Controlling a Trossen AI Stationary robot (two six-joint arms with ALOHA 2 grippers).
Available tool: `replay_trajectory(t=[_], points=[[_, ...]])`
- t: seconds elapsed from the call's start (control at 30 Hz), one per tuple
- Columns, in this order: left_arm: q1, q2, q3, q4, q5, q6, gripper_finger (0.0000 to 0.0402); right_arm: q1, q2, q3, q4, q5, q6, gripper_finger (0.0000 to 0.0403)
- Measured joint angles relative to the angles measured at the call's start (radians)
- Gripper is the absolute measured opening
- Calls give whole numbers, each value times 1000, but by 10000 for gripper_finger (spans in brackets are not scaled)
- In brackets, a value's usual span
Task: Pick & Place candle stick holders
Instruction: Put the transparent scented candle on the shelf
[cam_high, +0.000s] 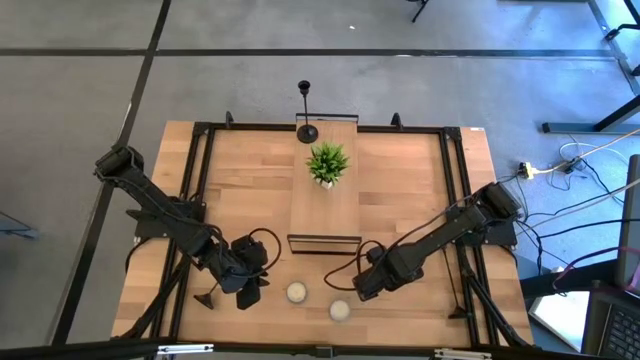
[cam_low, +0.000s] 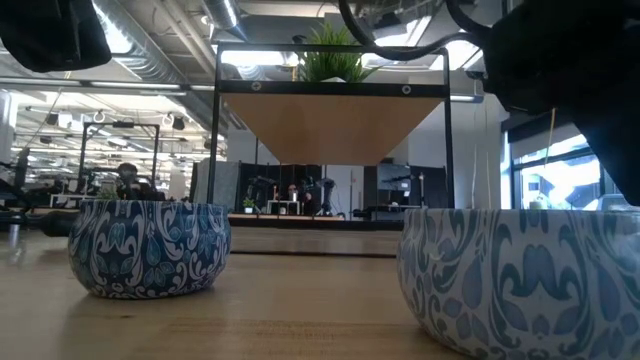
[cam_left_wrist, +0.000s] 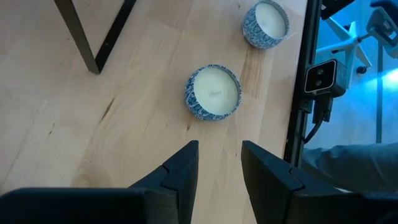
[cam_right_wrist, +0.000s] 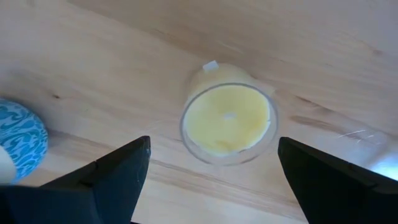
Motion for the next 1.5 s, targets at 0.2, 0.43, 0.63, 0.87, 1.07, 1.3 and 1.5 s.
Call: replay_trajectory(t=[0.2, 0.43, 0.63, 0.87, 1.07, 1.3, 1.5], points=[[0, 0, 0, 0, -2, 0, 118, 0, 0, 0, -8, 10, 3, 356], [0, 0, 0, 0, -8, 0, 118, -12, 1, -22, 19, 46, 2, 356], [0, 0, 0, 0, -8, -4, 118, -12, 1, -52, 58, 23, 2, 356], [0, 0, 0, 1, -8, -10, 118, -12, 1, -72, 100, 20, 5, 355], [0, 0, 0, 1, -8, -10, 118, -12, 1, -105, 130, -14, 26, 342], [0, 0, 0, 1, -7, -10, 118, -11, 1, -105, 132, -14, 34, 302], [0, 0, 0, 1, -7, -4, 118, -11, 1, -105, 122, -6, 36, 262]])
